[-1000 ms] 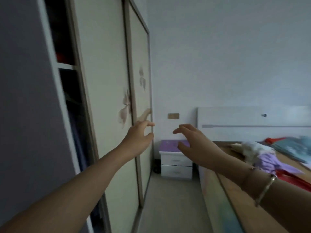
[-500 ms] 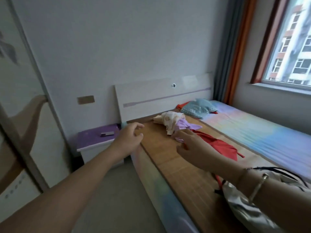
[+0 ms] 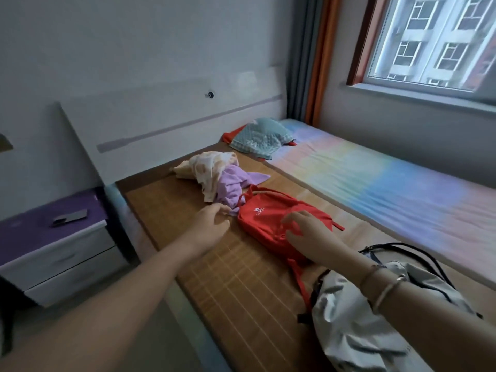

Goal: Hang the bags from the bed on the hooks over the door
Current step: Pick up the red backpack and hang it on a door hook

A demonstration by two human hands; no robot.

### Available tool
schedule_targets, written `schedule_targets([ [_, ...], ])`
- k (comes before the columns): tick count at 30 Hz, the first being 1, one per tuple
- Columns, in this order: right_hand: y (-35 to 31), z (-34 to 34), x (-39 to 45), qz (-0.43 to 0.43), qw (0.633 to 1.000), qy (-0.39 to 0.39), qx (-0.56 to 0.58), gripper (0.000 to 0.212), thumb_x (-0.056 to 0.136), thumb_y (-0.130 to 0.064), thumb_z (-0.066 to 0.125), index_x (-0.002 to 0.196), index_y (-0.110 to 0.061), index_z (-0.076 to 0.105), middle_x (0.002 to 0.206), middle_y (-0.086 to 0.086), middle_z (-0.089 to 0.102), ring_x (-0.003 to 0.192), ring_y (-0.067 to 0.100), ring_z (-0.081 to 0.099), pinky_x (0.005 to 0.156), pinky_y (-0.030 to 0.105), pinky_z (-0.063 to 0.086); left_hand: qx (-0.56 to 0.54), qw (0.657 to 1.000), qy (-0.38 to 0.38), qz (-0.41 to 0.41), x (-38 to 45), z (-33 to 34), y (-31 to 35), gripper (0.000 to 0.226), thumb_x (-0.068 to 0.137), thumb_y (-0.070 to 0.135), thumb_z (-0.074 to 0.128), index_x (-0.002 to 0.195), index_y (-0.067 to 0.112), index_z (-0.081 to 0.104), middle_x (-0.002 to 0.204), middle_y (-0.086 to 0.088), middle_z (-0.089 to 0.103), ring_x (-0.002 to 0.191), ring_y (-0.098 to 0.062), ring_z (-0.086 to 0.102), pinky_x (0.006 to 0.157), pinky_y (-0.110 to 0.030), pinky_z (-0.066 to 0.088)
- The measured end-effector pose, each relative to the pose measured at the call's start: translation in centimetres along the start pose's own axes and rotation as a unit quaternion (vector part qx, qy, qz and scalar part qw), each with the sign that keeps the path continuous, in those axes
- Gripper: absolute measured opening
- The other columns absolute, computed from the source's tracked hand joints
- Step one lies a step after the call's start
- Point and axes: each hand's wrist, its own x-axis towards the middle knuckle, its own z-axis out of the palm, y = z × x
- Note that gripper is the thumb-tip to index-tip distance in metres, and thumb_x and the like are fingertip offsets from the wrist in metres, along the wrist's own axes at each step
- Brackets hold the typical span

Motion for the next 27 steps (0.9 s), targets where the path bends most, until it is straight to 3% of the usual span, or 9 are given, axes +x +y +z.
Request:
schedule_targets([
  [10,11.8,5.7,11.7,0.172,0.984,-0.048,0.020,0.034,0.088,-0.024,0.047,0.119,-0.018,0.057,0.121,0.006,0.053,0.102,0.022,0.056,0.082,0.030,0.047,-0.012,0.991,-0.121,-0.062,16.8,9.6,-5.6,0.031,0.086,0.005,0.056,0.116,0.005,0.060,0.121,-0.016,0.063,0.111,-0.027,0.059,0.088,-0.024,0.040],
  [14,14.6,9.7,16.7,0.220,0.973,-0.072,0.012,0.033,0.085,-0.022,0.048,0.117,-0.018,0.058,0.120,0.008,0.055,0.108,0.026,0.055,0.091,0.037,0.047,-0.013,0.981,-0.177,-0.082,22.1,12.9,-9.6,0.030,0.086,0.008,0.055,0.115,0.008,0.061,0.121,-0.012,0.063,0.111,-0.025,0.058,0.093,-0.028,0.042],
  [24,17.1,23.3,31.2,0.225,0.959,-0.148,-0.090,0.039,0.086,-0.031,0.054,0.120,-0.011,0.052,0.118,0.014,0.053,0.113,0.036,0.050,0.090,0.045,0.046,-0.020,0.954,-0.224,-0.198,32.0,15.4,-23.3,0.031,0.090,0.009,0.050,0.119,0.009,0.057,0.124,-0.009,0.059,0.102,-0.017,0.054,0.077,-0.023,0.039],
  [27,17.3,26.8,34.5,0.218,0.955,-0.155,-0.130,0.045,0.086,-0.033,0.056,0.124,-0.010,0.047,0.120,0.014,0.053,0.114,0.036,0.050,0.088,0.046,0.045,-0.030,0.945,-0.235,-0.225,33.3,15.9,-26.6,0.031,0.091,0.011,0.049,0.121,0.012,0.056,0.125,-0.007,0.058,0.095,-0.014,0.053,0.062,-0.022,0.041],
])
